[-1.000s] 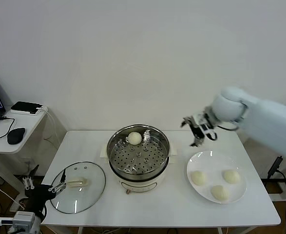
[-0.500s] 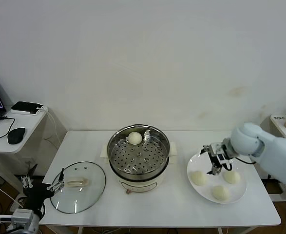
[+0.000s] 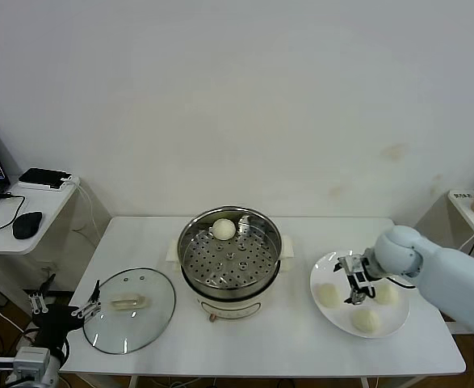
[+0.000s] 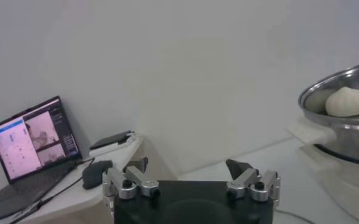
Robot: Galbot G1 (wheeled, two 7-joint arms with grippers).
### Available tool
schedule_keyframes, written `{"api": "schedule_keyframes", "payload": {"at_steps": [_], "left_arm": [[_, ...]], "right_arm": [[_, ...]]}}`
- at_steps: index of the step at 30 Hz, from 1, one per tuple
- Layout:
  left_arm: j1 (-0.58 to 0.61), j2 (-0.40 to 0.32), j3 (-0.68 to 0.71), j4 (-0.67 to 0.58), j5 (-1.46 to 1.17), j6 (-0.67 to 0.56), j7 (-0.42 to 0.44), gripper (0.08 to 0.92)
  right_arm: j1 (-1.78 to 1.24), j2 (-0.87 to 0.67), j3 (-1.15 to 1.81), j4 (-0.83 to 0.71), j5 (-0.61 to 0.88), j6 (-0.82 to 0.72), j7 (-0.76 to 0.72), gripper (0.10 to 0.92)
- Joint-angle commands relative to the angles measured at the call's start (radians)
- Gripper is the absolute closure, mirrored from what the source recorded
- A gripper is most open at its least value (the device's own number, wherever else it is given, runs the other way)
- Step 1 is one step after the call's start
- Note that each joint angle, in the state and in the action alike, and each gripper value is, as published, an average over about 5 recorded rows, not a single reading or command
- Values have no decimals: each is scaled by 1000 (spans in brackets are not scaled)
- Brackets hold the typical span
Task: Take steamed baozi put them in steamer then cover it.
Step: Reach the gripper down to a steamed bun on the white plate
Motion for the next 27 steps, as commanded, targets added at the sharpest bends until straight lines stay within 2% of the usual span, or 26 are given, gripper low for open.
{"api": "schedule_keyframes", "payload": {"at_steps": [1, 15, 27], "left_arm": [[1, -1, -2, -2, -1, 1, 1, 177], [-3, -3, -6, 0, 0, 2, 2, 177], [-6, -6, -3, -5, -1, 4, 1, 177]], "right_arm": [[-48, 58, 26, -65, -26, 5, 4, 203], [-43, 123, 13, -119, -27, -6, 12, 214], [-32, 114, 13, -111, -26, -15, -10, 370]]}}
